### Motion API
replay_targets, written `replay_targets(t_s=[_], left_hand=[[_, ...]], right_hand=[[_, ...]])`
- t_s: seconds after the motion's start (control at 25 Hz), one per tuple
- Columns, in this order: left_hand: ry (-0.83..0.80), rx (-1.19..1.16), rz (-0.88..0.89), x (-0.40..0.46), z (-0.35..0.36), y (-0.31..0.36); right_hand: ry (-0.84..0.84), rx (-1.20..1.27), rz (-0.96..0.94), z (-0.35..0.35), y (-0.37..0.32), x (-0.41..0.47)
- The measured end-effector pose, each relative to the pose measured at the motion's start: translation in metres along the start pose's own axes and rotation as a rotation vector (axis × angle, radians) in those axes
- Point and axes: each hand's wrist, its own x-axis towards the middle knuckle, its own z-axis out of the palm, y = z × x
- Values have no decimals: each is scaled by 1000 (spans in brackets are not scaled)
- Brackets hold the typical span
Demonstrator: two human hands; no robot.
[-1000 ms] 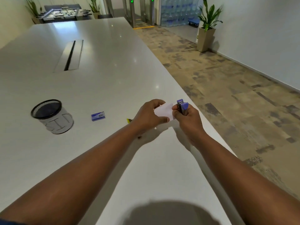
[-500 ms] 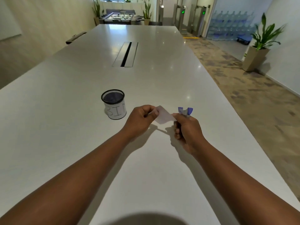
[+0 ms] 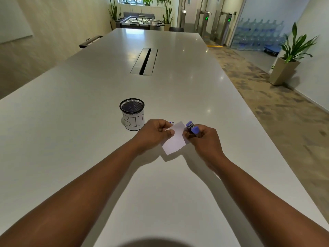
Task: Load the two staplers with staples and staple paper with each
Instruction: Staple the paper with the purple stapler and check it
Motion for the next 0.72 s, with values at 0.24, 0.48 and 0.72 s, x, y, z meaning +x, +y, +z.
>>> replay_targets(t_s=[0.24, 0.48, 0.72], left_hand=[[216, -294, -167, -2, 11, -5], [98, -319, -114, -5, 7, 3], [-236, -369, -97, -4, -20, -1]], right_hand=[[24, 49, -31, 7, 8, -2], [119, -16, -98, 13, 9, -2], [90, 83, -40, 11, 5, -2]])
